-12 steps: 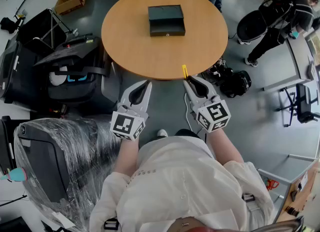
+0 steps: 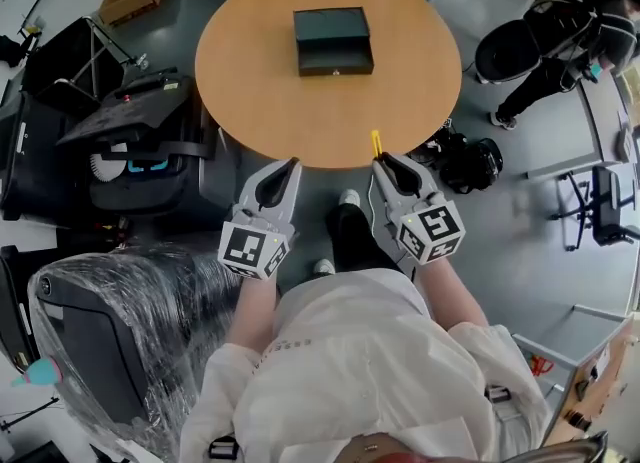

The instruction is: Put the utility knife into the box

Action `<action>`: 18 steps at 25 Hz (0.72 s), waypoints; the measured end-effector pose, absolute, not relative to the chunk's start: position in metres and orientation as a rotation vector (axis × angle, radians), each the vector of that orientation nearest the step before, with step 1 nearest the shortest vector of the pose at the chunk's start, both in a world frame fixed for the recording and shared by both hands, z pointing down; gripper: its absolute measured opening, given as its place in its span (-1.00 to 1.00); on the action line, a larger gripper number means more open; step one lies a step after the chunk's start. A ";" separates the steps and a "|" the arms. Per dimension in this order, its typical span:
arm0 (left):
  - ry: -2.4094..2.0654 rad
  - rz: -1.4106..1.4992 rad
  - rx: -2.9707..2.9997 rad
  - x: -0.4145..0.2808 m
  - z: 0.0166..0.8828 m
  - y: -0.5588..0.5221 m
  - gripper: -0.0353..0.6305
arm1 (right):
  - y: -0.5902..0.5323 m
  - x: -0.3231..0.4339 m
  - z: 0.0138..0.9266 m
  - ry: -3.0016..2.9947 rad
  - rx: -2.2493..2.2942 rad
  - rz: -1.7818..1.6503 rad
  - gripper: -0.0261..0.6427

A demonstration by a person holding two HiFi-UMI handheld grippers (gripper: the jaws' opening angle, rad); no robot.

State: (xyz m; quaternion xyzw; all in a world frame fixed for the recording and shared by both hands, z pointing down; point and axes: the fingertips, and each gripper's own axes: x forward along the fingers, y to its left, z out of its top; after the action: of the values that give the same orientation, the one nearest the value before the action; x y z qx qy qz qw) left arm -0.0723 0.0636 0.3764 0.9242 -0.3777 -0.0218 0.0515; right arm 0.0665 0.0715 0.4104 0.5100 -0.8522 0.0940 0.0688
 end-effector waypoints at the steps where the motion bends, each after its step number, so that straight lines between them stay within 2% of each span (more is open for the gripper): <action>1: -1.151 -0.058 2.808 -0.070 0.379 0.057 -0.84 | 0.063 0.068 0.413 -2.567 1.529 0.289 -0.75; 9: -1.188 -0.072 2.786 -0.051 0.385 -0.039 -0.84 | -0.039 0.084 0.422 -2.607 1.457 0.319 -0.75; 18: -1.211 -0.065 2.771 -0.001 0.386 -0.149 -0.84 | -0.154 0.138 0.422 -2.603 1.421 0.331 -0.75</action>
State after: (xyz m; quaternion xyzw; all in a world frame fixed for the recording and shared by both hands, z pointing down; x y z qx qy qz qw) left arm -0.0012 -0.1493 0.3864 0.9145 -0.3998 -0.0215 0.0584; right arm 0.1378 -0.1539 0.4225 0.4748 -0.8696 0.1105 0.0786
